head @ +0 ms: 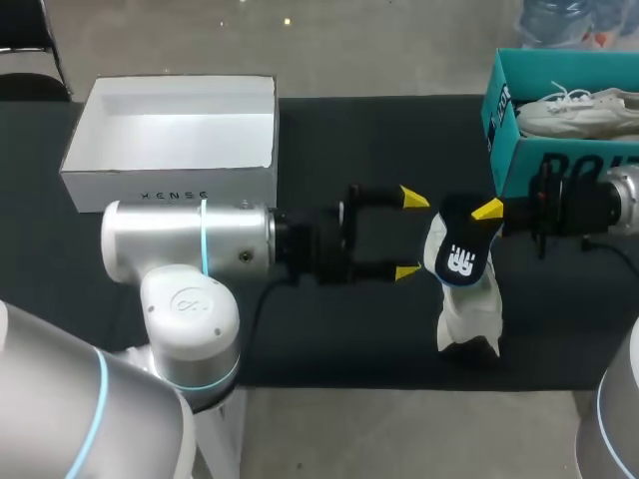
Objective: Take the shoe out of the shoebox, open the shoe tongue, remove and reinsert the insole, then place the shoe into the shoebox
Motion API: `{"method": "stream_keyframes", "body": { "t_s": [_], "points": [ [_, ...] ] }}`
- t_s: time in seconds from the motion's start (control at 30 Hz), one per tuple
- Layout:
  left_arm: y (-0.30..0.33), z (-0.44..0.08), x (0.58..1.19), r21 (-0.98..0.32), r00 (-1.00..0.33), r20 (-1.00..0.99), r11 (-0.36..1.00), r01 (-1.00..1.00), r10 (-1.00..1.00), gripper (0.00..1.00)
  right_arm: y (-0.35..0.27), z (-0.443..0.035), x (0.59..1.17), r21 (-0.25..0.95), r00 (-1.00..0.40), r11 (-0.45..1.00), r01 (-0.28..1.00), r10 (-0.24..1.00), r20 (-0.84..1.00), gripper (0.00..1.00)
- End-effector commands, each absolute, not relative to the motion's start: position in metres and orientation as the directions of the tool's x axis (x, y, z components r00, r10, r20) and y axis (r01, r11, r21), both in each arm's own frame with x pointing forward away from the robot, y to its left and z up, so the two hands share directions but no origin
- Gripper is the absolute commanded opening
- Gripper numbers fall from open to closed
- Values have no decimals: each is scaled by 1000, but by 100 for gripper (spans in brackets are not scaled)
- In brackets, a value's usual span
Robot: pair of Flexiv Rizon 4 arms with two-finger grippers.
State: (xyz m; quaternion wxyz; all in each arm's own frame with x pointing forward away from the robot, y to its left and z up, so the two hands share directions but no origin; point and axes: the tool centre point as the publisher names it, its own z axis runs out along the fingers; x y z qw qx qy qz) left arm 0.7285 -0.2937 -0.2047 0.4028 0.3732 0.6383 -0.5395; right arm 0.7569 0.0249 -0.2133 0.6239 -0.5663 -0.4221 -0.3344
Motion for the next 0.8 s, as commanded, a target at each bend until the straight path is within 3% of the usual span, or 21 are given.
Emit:
{"method": "stream_keyframes", "body": {
  "t_s": [0.03,0.53,0.57,0.63,0.73,0.8],
  "points": [
    [-310,-208,734,-420,-429,-903,158,894,26,100,26,-213,756,-425,420,132,896,63,905,0],
    [-318,-210,752,-473,-477,-879,104,875,13,100,26,-213,756,-425,420,132,896,63,905,0],
    [-319,-211,752,-467,-471,-882,100,879,23,67,26,-213,756,-425,420,132,896,63,905,0],
    [-322,-211,752,-466,-470,-882,97,879,24,48,26,-213,756,-425,420,132,896,63,905,0],
    [-325,-211,752,-464,-468,-883,94,881,24,39,26,-213,756,-425,420,132,896,63,905,0],
    [-327,-210,753,-464,-467,-884,95,881,18,38,26,-213,756,-425,420,132,896,63,905,0]
  ]
}}
